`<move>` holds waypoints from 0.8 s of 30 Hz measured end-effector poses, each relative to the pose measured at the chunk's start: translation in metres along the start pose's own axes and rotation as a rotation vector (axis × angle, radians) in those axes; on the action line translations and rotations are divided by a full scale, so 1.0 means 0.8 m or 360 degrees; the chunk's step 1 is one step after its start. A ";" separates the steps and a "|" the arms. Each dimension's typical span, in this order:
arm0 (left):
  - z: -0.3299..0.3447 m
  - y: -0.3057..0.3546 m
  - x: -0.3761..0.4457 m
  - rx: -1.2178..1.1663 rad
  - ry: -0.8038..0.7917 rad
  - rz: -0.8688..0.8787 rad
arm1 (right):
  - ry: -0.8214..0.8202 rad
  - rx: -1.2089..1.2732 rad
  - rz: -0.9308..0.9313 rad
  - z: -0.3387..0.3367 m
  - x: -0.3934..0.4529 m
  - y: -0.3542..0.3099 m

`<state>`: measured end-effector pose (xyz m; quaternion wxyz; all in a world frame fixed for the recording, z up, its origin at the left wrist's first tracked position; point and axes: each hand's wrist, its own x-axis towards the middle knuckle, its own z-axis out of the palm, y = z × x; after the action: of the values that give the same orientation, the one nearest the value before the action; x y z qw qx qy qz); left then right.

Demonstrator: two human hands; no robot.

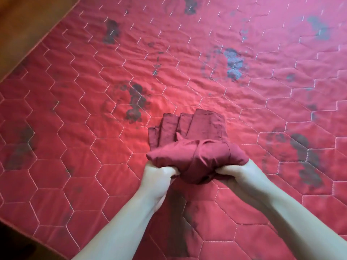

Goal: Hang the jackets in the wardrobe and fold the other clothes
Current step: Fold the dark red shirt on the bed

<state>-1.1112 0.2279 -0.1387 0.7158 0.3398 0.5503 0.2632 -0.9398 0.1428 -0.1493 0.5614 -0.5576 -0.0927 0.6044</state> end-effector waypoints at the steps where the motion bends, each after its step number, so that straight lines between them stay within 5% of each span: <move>1: -0.002 0.002 0.006 -0.0050 -0.0018 0.0011 | 0.0000 -0.0030 -0.0010 0.003 0.013 -0.007; 12: 0.005 0.019 0.168 -0.0012 0.0128 -0.0140 | 0.0289 -0.0232 0.0185 0.017 0.159 -0.031; 20: -0.003 0.014 0.230 -0.0080 0.0117 -0.0716 | 0.0389 -0.0321 0.0567 0.006 0.221 -0.043; 24: -0.019 0.023 0.210 -0.0067 -0.0024 -0.0985 | 0.0143 -0.0426 0.0885 0.002 0.202 -0.060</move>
<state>-1.0831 0.3684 -0.2295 0.7730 0.1432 0.6167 0.0414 -0.8727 0.2872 -0.2058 0.2996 -0.6567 0.0094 0.6920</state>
